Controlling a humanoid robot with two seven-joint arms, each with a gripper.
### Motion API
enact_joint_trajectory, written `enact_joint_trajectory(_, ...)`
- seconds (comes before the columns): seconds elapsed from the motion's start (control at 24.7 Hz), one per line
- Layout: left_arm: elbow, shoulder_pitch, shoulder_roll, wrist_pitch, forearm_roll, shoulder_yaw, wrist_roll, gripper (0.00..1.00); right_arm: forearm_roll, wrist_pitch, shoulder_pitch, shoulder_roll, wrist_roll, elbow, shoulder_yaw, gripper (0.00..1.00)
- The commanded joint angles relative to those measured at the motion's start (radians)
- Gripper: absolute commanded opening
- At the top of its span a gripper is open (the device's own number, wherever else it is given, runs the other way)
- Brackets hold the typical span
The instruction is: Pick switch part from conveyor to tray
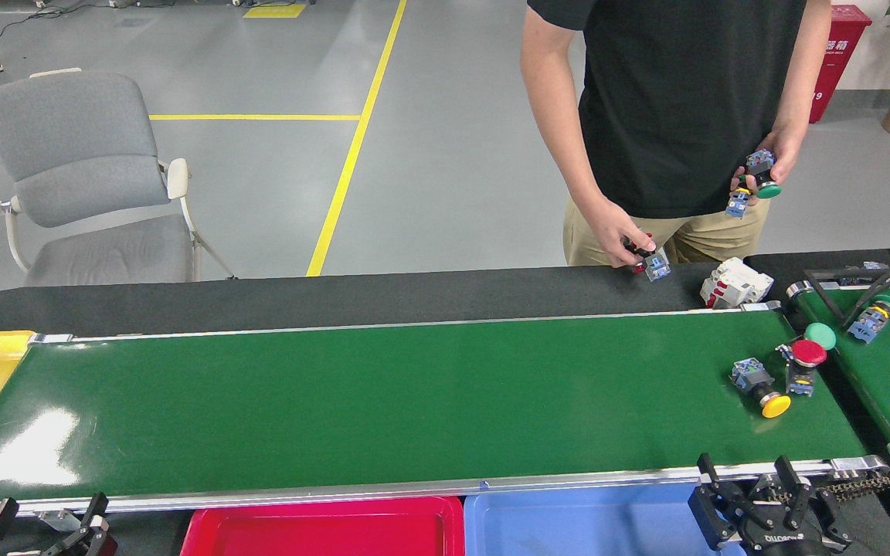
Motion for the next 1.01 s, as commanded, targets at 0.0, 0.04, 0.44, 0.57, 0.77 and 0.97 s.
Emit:
enact_joint_trajectory(0.0,-0.01,-0.001,0.012,0.0,-0.003,0.004,0.002,1.0,-0.003,0.003,-0.032,-0.006,0.007,0.024,-0.006,1.0)
enact_joint_trajectory(0.04,-0.01,-0.001,0.01,0.001,-0.003,0.004,0.001,1.0,-0.003,0.003,-0.041,-0.007,0.007,0.035,-0.006,1.0)
enact_joint_trajectory(0.44,-0.006,-0.019,0.012,0.0,-0.013,0.002,0.001,1.0,0.005,0.003,-0.201,-0.032,0.007,0.205,0.002,1.0)
enact_joint_trajectory(0.57,-0.004,-0.027,0.012,0.0,-0.013,0.001,0.001,1.0,0.008,0.003,-0.237,-0.033,0.007,0.242,0.003,1.0)
enact_joint_trajectory(0.77,-0.004,-0.035,0.012,0.001,-0.013,-0.021,0.001,1.0,0.011,0.028,-0.313,-0.019,0.007,0.334,0.057,0.95)
enact_joint_trajectory(0.97,-0.001,-0.038,0.012,0.003,-0.013,-0.027,-0.001,1.0,0.011,0.141,-0.325,-0.056,0.006,0.362,0.183,0.4)
